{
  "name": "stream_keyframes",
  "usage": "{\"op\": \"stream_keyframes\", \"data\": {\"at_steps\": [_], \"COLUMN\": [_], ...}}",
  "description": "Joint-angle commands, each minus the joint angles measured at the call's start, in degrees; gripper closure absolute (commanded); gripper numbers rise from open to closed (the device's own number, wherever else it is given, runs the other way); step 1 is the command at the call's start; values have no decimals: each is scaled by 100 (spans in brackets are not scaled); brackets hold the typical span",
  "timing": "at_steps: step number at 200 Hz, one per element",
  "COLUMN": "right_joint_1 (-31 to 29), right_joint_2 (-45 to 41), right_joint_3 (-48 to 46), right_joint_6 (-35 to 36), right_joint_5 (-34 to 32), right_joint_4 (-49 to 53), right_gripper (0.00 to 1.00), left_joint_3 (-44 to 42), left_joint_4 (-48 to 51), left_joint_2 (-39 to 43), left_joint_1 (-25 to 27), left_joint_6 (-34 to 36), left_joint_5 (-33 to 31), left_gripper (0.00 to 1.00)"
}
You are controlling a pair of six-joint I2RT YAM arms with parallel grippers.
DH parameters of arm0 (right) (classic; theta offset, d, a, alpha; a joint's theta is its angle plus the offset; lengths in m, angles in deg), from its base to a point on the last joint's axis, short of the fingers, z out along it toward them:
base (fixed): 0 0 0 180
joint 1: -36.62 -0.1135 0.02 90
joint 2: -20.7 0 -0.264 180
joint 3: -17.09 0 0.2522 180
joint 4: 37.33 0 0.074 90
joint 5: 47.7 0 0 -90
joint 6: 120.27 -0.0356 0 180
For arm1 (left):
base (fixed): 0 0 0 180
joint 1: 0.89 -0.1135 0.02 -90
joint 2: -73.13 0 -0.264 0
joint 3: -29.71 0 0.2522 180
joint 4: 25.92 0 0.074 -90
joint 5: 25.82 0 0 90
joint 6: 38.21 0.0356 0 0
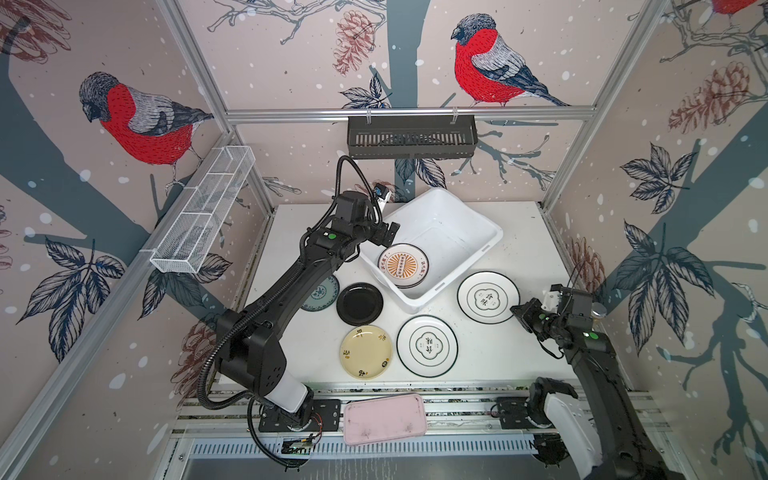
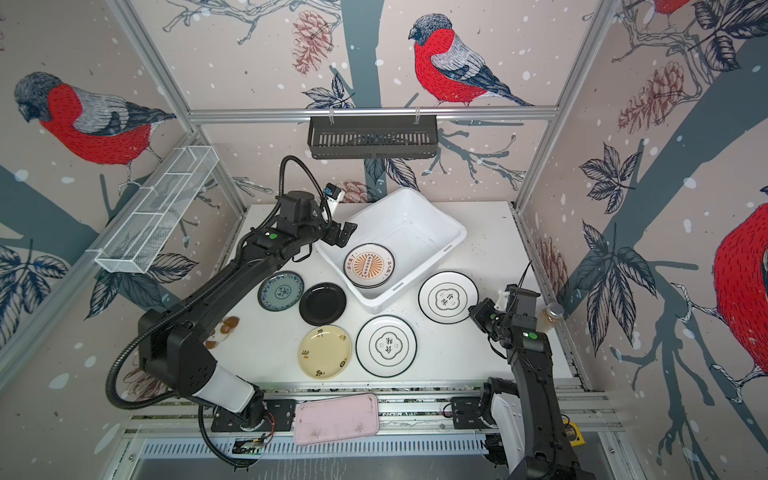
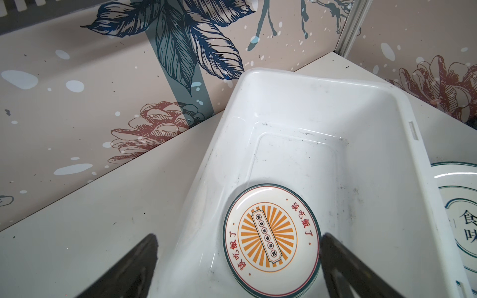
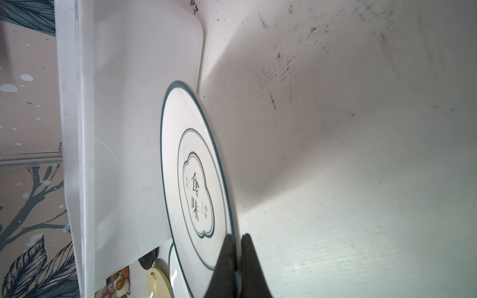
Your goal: Place the plates into the plastic bin on the countertop
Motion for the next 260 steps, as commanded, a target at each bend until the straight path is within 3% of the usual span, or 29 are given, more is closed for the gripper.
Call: {"op": "stream_keyframes", "data": {"at_steps": [1, 162, 260], "right_joint_1": [-1, -11, -11], "right_joint_2": [-150, -1017, -951], "right_joint_3": [110, 1117, 1799], "right_joint_6": [83, 401, 301], "right_joint_5": [-25, -338, -309], "right_joint_4": [370, 2032, 2140], "right_gripper": [100, 100, 100], "left_joint_3": [-31, 368, 793], "left_joint_4": [-224, -193, -128], "left_joint_2": [48, -464, -846], "left_joint_1": [10, 19, 89], "left_joint_6": [-44, -412, -476], "left_joint_5": [89, 283, 309], "left_gripper": [4, 4, 5]}}
